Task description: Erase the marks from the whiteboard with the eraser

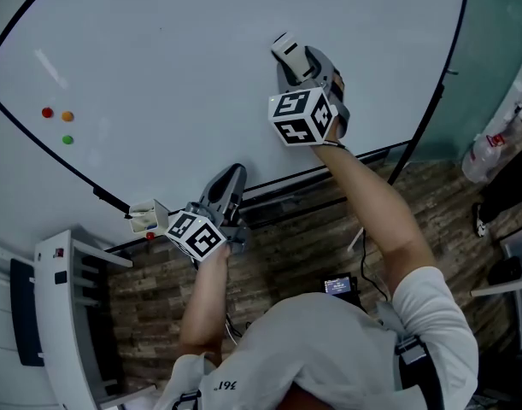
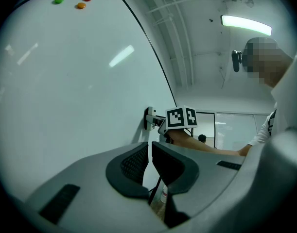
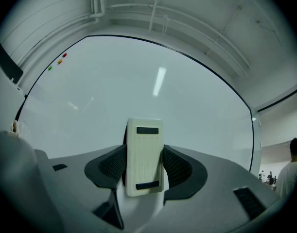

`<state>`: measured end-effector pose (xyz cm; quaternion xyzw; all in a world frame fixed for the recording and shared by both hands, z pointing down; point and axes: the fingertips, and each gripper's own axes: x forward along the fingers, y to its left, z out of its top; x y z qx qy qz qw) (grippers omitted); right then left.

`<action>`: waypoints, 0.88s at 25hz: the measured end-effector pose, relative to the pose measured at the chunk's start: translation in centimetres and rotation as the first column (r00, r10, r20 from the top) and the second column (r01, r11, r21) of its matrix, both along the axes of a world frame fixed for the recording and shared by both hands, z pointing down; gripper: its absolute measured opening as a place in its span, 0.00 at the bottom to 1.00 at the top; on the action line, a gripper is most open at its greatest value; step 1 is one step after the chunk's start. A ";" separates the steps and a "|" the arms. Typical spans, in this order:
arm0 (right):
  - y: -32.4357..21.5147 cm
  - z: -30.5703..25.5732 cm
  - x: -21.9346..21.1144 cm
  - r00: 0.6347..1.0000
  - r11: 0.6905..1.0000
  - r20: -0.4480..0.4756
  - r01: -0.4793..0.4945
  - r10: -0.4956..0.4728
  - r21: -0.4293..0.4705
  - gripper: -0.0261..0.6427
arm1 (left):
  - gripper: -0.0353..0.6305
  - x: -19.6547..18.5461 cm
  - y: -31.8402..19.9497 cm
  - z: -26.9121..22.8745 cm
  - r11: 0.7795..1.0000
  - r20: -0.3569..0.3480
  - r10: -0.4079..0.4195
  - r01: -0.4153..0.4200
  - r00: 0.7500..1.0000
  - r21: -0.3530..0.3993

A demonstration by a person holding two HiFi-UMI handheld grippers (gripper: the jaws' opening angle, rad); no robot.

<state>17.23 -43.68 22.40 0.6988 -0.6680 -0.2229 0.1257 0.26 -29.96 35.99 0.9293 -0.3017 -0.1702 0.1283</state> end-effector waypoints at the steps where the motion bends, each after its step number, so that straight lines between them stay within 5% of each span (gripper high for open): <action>1: 0.0 0.0 0.2 1.000 1.000 -0.001 -0.002 0.002 0.001 0.42 | 0.07 0.1 0.0 0.1 1.000 0.000 0.001 -0.001 1.000 -0.001; 22: 0.0 0.6 5.3 0.995 0.994 0.012 -0.103 0.104 -0.019 0.42 | 0.07 -1.4 0.3 -0.1 1.000 0.004 -0.013 0.013 1.000 0.002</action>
